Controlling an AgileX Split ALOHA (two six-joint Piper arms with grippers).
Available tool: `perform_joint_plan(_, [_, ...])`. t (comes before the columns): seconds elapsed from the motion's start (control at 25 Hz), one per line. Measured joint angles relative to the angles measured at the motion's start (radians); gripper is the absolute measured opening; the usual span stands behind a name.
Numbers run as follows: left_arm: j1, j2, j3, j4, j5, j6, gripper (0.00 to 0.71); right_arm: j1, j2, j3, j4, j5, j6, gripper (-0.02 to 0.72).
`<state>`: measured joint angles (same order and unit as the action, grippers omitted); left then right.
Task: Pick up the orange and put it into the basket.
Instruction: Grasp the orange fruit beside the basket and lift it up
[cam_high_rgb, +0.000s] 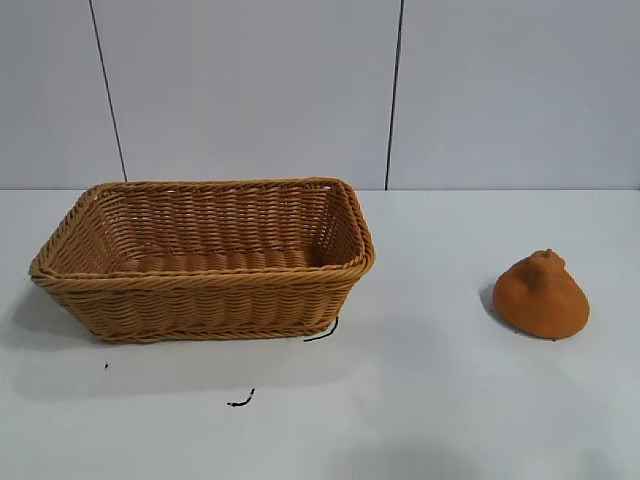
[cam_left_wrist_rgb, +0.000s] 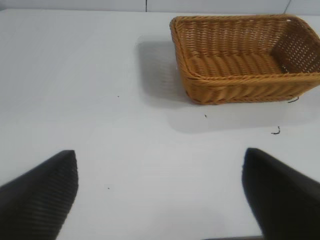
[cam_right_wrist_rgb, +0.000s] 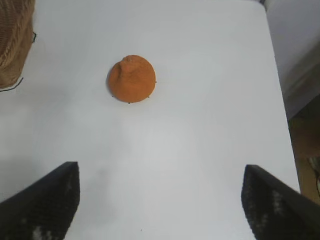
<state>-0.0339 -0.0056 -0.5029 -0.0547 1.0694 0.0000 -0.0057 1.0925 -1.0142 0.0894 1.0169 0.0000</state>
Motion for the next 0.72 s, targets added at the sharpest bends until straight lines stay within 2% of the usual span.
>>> perform_joint_plan(0.16, [0.000, 0.000, 0.000, 0.000, 0.000, 0.000, 0.639, 0.000, 0.235, -0.143, 0.034, -0.002, -0.016, 0.622])
perform_joint_plan(0.4, [0.000, 0.000, 0.000, 0.000, 0.000, 0.000, 0.639, 0.000, 0.465, -0.293, 0.036, -0.003, -0.039, 0.622])
perform_joint_plan(0.56, [0.000, 0.000, 0.000, 0.000, 0.000, 0.000, 0.639, 0.010, 0.573, -0.333, 0.037, -0.020, -0.051, 0.618])
perform_joint_plan(0.72, [0.000, 0.000, 0.000, 0.000, 0.000, 0.000, 0.639, 0.066, 0.672, -0.334, 0.026, -0.049, -0.058, 0.613])
